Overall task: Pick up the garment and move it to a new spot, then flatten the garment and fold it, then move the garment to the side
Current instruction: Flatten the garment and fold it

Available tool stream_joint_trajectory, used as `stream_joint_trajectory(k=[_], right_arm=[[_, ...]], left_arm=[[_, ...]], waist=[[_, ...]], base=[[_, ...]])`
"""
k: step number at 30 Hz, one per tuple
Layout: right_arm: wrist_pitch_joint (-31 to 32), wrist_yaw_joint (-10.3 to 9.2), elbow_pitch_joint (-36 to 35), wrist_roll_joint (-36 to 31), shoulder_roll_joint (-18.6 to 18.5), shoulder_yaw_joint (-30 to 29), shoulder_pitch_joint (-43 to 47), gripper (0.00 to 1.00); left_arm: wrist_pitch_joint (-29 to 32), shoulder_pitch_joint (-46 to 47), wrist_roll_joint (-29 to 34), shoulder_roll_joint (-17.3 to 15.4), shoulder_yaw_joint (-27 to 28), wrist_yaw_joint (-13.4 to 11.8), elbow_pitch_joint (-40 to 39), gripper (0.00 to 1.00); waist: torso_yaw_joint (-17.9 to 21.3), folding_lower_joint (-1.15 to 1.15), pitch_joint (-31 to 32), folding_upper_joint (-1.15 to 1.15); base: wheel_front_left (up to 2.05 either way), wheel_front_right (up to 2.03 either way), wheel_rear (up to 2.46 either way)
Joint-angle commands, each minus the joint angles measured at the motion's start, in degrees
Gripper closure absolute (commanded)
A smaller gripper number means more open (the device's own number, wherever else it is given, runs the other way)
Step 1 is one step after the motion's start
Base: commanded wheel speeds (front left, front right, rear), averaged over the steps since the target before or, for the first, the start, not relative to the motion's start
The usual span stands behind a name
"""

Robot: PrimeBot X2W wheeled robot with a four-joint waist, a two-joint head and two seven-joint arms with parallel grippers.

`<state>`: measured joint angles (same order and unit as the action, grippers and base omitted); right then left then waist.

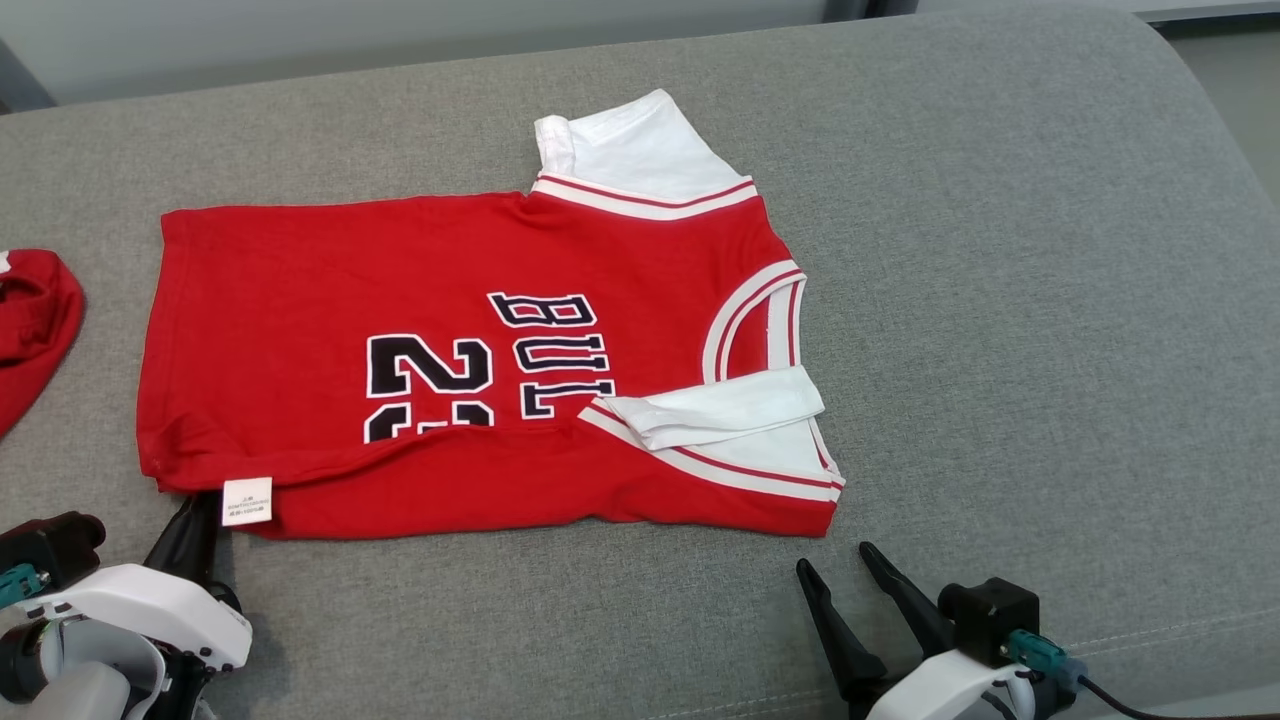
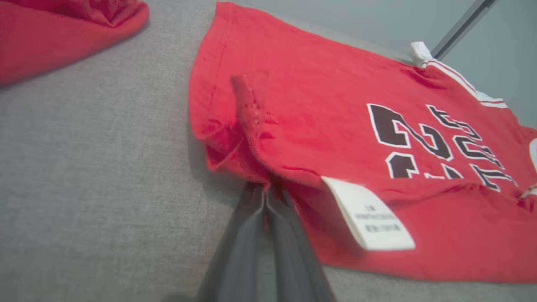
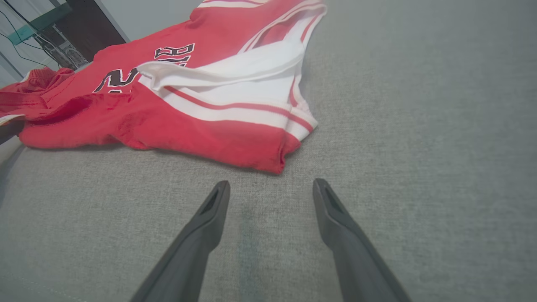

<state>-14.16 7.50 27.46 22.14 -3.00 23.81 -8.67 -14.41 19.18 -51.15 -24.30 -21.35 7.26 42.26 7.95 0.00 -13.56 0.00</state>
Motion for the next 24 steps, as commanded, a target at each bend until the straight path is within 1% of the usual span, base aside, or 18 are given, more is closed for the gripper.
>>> stream_joint_trajectory(k=[1,7,18,19,20,21,22,24], right_arm=[[-0.83,-0.01,-1.21,0.64,0.13,1.37,-0.61,0.0],[-0.83,-0.01,1.97,4.15,0.13,3.37,-4.52,0.0],[-0.84,-0.01,7.44,6.55,0.13,5.4,-9.77,0.0],[-0.84,-0.01,7.69,6.83,0.13,5.7,-10.0,0.07],[-0.84,-0.01,8.22,7.11,0.13,6.36,-10.14,0.41],[-0.84,-0.01,8.42,7.47,0.13,6.87,-10.28,0.82],[-0.84,-0.01,8.6,7.69,0.13,7.22,-10.38,1.0],[-0.84,-0.01,8.91,7.91,0.13,7.67,-10.55,1.0]], left_arm=[[-0.57,1.04,1.06,-2.06,2.32,0.23,-1.22,1.0],[-0.58,0.68,4.44,-1.26,2.93,0.23,-2.03,1.0],[-0.58,0.23,4.95,-0.72,3.31,0.23,-2.89,1.0],[-0.59,0.2,4.78,-0.65,3.34,0.23,-2.93,1.0],[-0.59,0.22,4.81,-0.71,3.27,0.23,-2.99,1.0],[-0.59,0.26,4.95,-0.82,3.19,0.23,-3.04,1.0],[-0.59,0.25,4.76,-0.77,3.11,0.23,-3.05,1.0],[-0.59,0.35,4.77,-0.94,2.96,0.23,-3.16,1.0]], waist=[[-0.07,0.0,-0.01,0.0],[-1.19,0.0,-0.05,0.0],[-2.27,0.0,-0.63,0.0],[-2.29,0.0,-0.66,0.0],[-2.3,0.0,-0.69,0.0],[-2.29,0.0,-0.73,0.0],[-2.26,0.0,-0.72,0.0],[-2.19,0.0,-0.72,0.0]], base=[[0.0,0.0,0.0],[0.0,0.0,0.0],[0.0,0.0,0.0],[0.0,0.0,0.0],[0.0,0.0,0.0],[0.0,0.0,0.0],[0.0,0.0,0.0],[0.0,0.0,0.0]])
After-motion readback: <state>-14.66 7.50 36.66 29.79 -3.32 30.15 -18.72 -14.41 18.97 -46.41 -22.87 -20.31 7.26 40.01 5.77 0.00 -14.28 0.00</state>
